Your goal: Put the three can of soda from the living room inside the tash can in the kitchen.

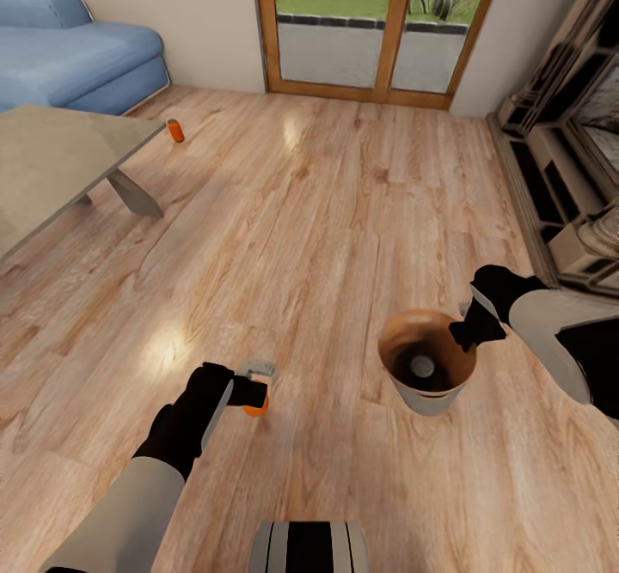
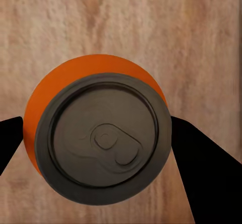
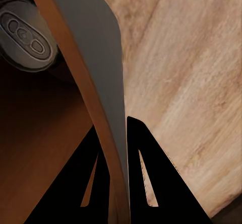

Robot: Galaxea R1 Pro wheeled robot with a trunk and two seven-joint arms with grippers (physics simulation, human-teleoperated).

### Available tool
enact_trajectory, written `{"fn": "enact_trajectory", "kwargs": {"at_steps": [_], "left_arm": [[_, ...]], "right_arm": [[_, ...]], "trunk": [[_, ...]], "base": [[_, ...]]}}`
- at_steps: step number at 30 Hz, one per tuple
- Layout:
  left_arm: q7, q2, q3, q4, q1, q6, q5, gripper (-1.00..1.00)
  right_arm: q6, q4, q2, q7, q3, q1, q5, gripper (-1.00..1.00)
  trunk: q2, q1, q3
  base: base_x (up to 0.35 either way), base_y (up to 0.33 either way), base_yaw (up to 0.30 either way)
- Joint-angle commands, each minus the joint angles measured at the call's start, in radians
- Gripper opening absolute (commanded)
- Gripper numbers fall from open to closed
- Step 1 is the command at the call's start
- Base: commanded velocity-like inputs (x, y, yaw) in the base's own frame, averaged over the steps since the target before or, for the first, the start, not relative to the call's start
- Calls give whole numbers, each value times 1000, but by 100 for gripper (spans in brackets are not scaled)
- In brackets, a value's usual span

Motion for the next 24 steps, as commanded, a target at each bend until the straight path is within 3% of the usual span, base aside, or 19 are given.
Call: {"fn": "enact_trajectory", "kwargs": {"at_steps": [1, 5, 8, 15, 19, 21, 24], "left_arm": [[-1, 1, 0, 0, 0, 0, -1, -100], [-3, 4, 1, 0, 0, -1, 0, -100], [-6, 7, 0, 2, 0, -3, 1, -100], [-8, 8, 0, 0, 0, -3, 2, -100], [-9, 9, 0, -1, 0, -2, 3, -100], [-10, 9, 0, -1, 0, -2, 5, -100], [-11, 9, 0, -1, 0, -2, 6, -100]], "right_arm": [[0, -1, 6, 4, -1, 10, -3, -100], [0, -4, 15, 4, -3, 41, -20, -100], [0, -7, 26, 3, -3, 65, -71, -100], [0, -73, 30, 2, -4, 117, -92, -100], [0, -160, 31, 3, -4, 172, -95, -100], [0, -267, 32, 3, -4, 238, -96, -100], [0, -347, 33, 3, -4, 297, -96, -100]], "trunk": [[7, -4, 3], [35, -19, 16], [56, -31, 25], [105, -58, 47], [133, -73, 60], [147, -81, 66], [168, -92, 75]], "base": [[0, 0, 0], [0, 0, 0], [0, 0, 0], [0, 0, 0], [0, 0, 0], [0, 0, 0], [0, 0, 0]]}}
